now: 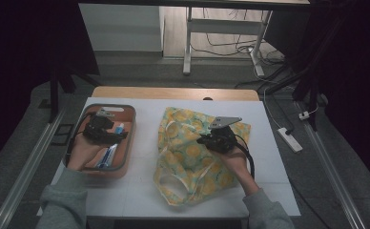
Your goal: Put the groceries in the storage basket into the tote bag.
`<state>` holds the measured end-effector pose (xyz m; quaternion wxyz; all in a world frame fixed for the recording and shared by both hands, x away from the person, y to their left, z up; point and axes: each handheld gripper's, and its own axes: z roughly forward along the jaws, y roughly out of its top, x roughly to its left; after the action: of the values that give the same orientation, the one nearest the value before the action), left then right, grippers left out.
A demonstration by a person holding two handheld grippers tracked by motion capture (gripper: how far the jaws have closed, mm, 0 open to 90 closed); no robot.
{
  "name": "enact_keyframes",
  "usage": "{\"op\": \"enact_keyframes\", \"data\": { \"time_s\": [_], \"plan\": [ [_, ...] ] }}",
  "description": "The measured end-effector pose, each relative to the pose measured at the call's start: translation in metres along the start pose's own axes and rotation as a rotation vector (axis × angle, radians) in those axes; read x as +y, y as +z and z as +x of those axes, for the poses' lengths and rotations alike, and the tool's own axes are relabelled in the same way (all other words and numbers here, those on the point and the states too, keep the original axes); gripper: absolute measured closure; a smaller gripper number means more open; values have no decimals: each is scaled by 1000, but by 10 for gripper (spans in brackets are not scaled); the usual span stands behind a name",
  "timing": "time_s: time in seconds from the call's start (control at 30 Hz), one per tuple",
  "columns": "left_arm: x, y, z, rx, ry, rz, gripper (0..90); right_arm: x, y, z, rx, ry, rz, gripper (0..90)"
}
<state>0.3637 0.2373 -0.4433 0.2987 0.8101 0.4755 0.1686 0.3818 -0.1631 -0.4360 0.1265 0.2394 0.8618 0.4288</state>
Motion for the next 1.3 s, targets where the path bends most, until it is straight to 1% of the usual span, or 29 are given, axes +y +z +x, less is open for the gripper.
{"op": "enact_keyframes", "data": {
  "time_s": [0.13, 0.3, 0.4, 0.43, 0.6, 0.67, 0.77, 0.87, 0.97, 1.0, 1.03, 1.07, 1.13, 1.17, 1.27, 1.3],
  "plan": [
    [-2, 10, 8, 17, -17, 45, 271, -1, 1, -1, 2, 4, 1, 866],
    [-5, 21, 18, 8, -45, 88, 256, -2, 3, -3, 2, 9, 7, 866],
    [-8, 28, 23, 22, -62, 117, 247, -2, 5, -3, 4, 7, 10, 865],
    [-9, 29, 24, 20, -66, 125, 245, -2, 5, -3, 7, 7, 11, 866],
    [-15, 40, 27, 17, -78, 180, 232, -1, 9, -4, 10, 4, 16, 865],
    [-17, 44, 28, 25, -85, 207, 232, -1, 10, -4, 11, -1, 19, 865],
    [-19, 49, 26, 13, -94, 240, 246, -2, 10, -3, 17, 7, 17, 865],
    [-22, 54, 24, 23, -94, 274, 260, -3, 11, -4, 20, 11, 17, 865],
    [-25, 57, 24, 14, -110, 306, 310, -2, 11, -3, 11, 6, 21, 865],
    [-25, 59, 25, 2, -113, 324, 336, -2, 12, -3, 8, 3, 20, 865],
    [-25, 60, 25, 7, -112, 339, 381, -2, 12, -3, 3, -8, 25, 865],
    [-25, 61, 26, 4, -119, 349, 403, -2, 12, -2, -3, -11, 27, 865],
    [-24, 61, 27, -11, -133, 353, 425, -2, 12, -2, -2, -10, 28, 865],
    [-24, 61, 28, -10, -135, 353, 444, -2, 12, -3, -4, -9, 29, 865],
    [-24, 59, 28, 6, -131, 356, 529, -3, 11, -4, -11, -5, 29, 865],
    [-23, 57, 29, 7, -136, 351, 561, -3, 11, -5, -11, -4, 29, 865]
  ]
}}
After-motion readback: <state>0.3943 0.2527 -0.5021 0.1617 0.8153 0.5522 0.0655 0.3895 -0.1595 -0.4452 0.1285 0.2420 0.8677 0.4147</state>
